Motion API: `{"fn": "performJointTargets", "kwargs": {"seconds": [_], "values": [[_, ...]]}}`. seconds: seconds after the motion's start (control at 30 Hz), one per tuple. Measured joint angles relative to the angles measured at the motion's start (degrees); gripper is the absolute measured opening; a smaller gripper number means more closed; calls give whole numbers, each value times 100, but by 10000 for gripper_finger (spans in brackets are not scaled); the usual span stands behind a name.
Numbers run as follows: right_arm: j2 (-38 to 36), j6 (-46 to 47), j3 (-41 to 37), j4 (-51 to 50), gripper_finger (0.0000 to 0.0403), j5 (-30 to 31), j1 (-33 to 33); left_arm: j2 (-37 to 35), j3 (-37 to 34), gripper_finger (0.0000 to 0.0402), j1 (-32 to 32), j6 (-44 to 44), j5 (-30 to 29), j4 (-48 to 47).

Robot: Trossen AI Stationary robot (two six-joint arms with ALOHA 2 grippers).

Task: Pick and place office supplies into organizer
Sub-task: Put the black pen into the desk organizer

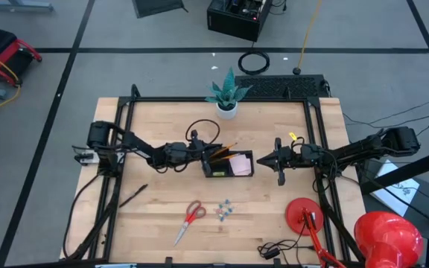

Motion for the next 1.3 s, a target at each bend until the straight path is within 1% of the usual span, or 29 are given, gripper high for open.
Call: {"fn": "performJointTargets", "kwargs": {"seconds": [0.17, 0.5, 0.57, 0.67, 0.9, 1.03, 1.17, 1.23, 1.3], "values": [[0, -47, 0, -2, 4, 0, 0, 21, 9, 26, -45, 277, 313, 5], [-1, -43, 0, -1, 4, 0, -2, 21, 9, 26, -48, 132, 359, -39], [-2, -42, 0, 0, 4, 0, -2, 21, 9, 32, -48, 143, 358, -21], [-2, -42, 2, 0, 4, 0, -2, 23, 9, 61, -48, 145, 358, -14], [0, -42, 1, 0, 4, 0, -2, -42, 15, 164, -61, 270, 363, -70], [0, -42, 2, -9, 4, 0, -2, -313, 34, 198, -185, 716, 354, -42], [-2, -42, 1, -26, 4, 0, -2, -885, 31, 206, -418, 1215, 354, -109], [-2, -42, 0, -29, 4, 0, -1, -1339, 31, 205, -595, 1405, 323, -422], [-2, -40, 0, -50, 4, 0, 0, -1881, 32, 196, -868, 1674, 75, -1108]]}}
